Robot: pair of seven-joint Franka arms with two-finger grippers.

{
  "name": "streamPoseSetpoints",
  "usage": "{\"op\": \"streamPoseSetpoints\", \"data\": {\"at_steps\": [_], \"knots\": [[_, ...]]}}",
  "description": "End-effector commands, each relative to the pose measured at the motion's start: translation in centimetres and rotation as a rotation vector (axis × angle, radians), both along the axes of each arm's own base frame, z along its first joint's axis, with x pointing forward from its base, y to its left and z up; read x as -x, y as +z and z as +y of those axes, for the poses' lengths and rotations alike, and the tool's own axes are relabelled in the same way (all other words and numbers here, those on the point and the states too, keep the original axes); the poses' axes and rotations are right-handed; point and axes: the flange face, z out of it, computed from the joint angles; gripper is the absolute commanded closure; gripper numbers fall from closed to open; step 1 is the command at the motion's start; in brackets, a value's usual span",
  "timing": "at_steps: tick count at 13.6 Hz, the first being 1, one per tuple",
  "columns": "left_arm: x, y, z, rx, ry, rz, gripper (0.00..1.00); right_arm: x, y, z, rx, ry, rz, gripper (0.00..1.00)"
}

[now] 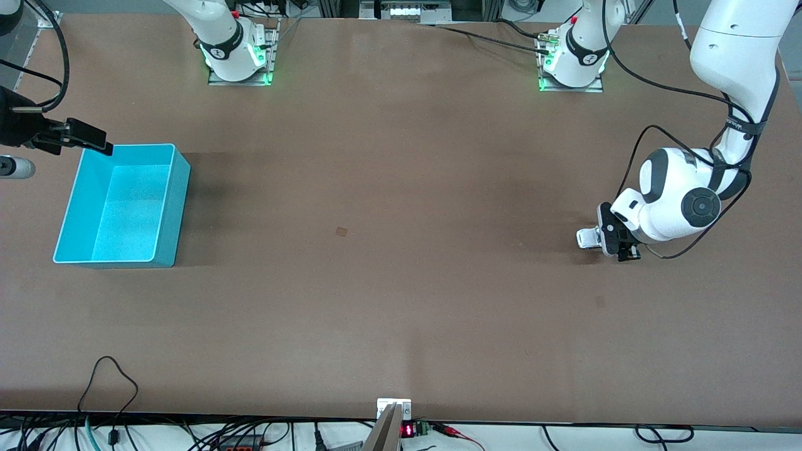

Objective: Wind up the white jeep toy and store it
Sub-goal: 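Close the left gripper on the white toy jeep's body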

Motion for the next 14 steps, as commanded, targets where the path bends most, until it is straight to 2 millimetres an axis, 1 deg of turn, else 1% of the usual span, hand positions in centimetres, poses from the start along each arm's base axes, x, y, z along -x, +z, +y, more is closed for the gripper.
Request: {"op": "streamPoseSetpoints", "data": {"at_steps": [1, 2, 3, 4, 5, 6, 7, 9, 12, 13, 14], "knots": [[0.1, 0.1, 0.0, 0.002, -0.054, -0.012, 0.2, 0.2, 0.1, 0.3, -0.007, -0.008, 0.005, 0.0], [0.1, 0.1, 0.0, 0.003, -0.053, -0.012, 0.32, 0.2, 0.1, 0.3, -0.007, -0.008, 0.005, 0.0], [0.1, 0.1, 0.1, 0.001, -0.053, -0.012, 0.39, 0.2, 0.1, 0.2, -0.007, -0.009, 0.004, 0.0], [-0.1, 0.2, 0.1, 0.002, -0.055, -0.021, 0.41, 0.2, 0.1, 0.2, -0.007, -0.009, 0.003, 0.0], [-0.1, 0.2, 0.1, 0.002, -0.056, -0.023, 0.47, 0.2, 0.1, 0.3, -0.005, -0.008, 0.005, 0.0], [0.0, 0.2, 0.1, 0.002, -0.061, -0.021, 0.58, 0.2, 0.1, 0.2, -0.007, -0.009, 0.002, 0.0], [0.0, 0.3, 0.0, 0.003, -0.064, -0.023, 0.63, 0.2, 0.1, 0.3, -0.007, -0.008, 0.003, 0.0], [0.1, 0.9, 0.0, 0.003, -0.09, -0.028, 0.72, 0.2, 0.1, 0.3, -0.007, -0.008, 0.005, 0.0], [0.7, 3.2, -0.2, 0.004, -0.178, -0.051, 0.8, 0.2, 0.1, 0.3, -0.007, -0.008, 0.005, 0.0], [1.3, 3.3, -0.6, 0.006, -0.185, -0.047, 0.8, 0.2, 0.1, 0.3, -0.007, -0.008, 0.005, 0.0], [1.6, 2.9, -0.9, 0.009, -0.188, -0.04, 0.8, 0.3, 0.1, 0.2, -0.007, -0.009, 0.007, 0.0]]}}
